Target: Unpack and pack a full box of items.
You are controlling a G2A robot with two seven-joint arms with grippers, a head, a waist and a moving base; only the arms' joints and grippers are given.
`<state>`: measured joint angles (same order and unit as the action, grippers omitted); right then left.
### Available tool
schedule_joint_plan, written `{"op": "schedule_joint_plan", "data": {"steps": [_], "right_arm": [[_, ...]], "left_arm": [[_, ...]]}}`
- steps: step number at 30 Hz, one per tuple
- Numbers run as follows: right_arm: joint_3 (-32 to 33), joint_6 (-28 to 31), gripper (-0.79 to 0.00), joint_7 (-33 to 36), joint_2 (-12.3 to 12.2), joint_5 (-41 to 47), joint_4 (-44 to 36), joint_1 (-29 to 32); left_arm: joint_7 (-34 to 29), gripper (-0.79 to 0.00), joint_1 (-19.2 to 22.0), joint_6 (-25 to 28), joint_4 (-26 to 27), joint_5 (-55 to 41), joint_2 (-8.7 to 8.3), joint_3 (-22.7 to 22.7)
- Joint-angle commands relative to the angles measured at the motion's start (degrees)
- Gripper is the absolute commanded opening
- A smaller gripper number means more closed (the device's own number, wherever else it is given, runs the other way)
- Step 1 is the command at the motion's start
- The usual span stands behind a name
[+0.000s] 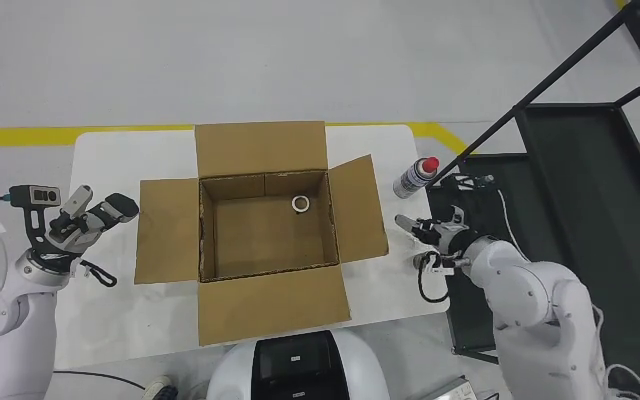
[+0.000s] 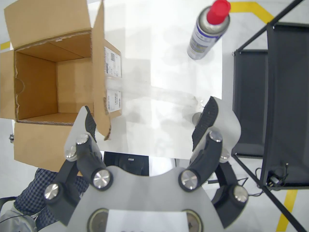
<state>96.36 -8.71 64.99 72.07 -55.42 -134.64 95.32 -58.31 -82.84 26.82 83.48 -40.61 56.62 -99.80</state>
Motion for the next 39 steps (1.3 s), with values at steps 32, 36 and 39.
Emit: {"op": "schedule_joint_plan", "data": {"steps": [32,36,39], "right_arm": [[-47.33,-9.1,0.0,3.84,6.61,-2.86,41.92,-42.93],[-47.86,-8.14,0.0,-0.4,7.04,-2.15,45.65,-42.48],[-47.79,-7.66,0.0,-4.61,7.32,-0.98,47.2,-41.59]], "left_arm": [[0.0,0.0,0.0,0.0,0.0,0.0,0.0,0.0],[0.0,0.0,0.0,0.0,0.0,0.0,0.0,0.0],[0.0,0.0,0.0,0.0,0.0,0.0,0.0,0.0]]}}
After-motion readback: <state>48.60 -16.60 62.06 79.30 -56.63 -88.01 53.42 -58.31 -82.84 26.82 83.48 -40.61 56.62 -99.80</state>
